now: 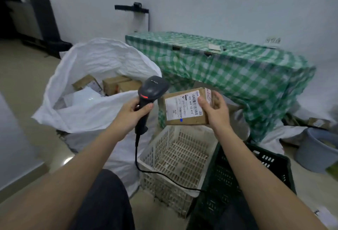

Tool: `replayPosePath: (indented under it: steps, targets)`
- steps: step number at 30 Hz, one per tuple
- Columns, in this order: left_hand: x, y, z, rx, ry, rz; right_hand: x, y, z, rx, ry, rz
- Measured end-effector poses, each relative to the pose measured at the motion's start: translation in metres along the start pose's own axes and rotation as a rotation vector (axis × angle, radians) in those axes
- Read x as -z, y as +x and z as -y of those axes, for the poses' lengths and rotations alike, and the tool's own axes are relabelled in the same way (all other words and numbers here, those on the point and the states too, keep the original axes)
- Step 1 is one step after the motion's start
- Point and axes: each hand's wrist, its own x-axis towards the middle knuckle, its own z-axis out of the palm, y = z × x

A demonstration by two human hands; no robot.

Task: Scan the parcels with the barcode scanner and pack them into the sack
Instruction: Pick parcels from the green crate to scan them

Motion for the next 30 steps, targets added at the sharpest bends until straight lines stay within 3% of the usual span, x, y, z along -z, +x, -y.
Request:
replayPosePath:
  steps: [7,16,18,20,21,23,30]
  targets:
    - [0.069,-0.014,-0.022,0.003,-0.093,-0.364,-0.087,0.007,0.075,0.24,0.054,0.037]
    - [0.127,0.053,-0.01,-0.007,-0.133,-0.575,-0.232,0.099,0.083,0.452,-0.151,0.15]
    - [0.136,0.072,-0.005,-0.01,-0.115,-0.603,-0.258,0.129,0.068,0.469,-0.536,0.314]
    - [0.142,0.086,0.002,-0.002,-0.099,-0.608,-0.273,0.147,0.051,0.359,-0.973,0.54]
    - [0.143,0.092,0.006,0.007,-0.104,-0.607,-0.277,0.15,0.046,0.298,-1.005,0.639]
    - [0.143,0.099,0.012,0.02,-0.11,-0.59,-0.273,0.146,0.038,0.282,-0.835,0.732]
    - [0.108,0.088,0.008,0.014,-0.139,-0.461,-0.201,0.098,0.043,0.41,-0.682,0.601]
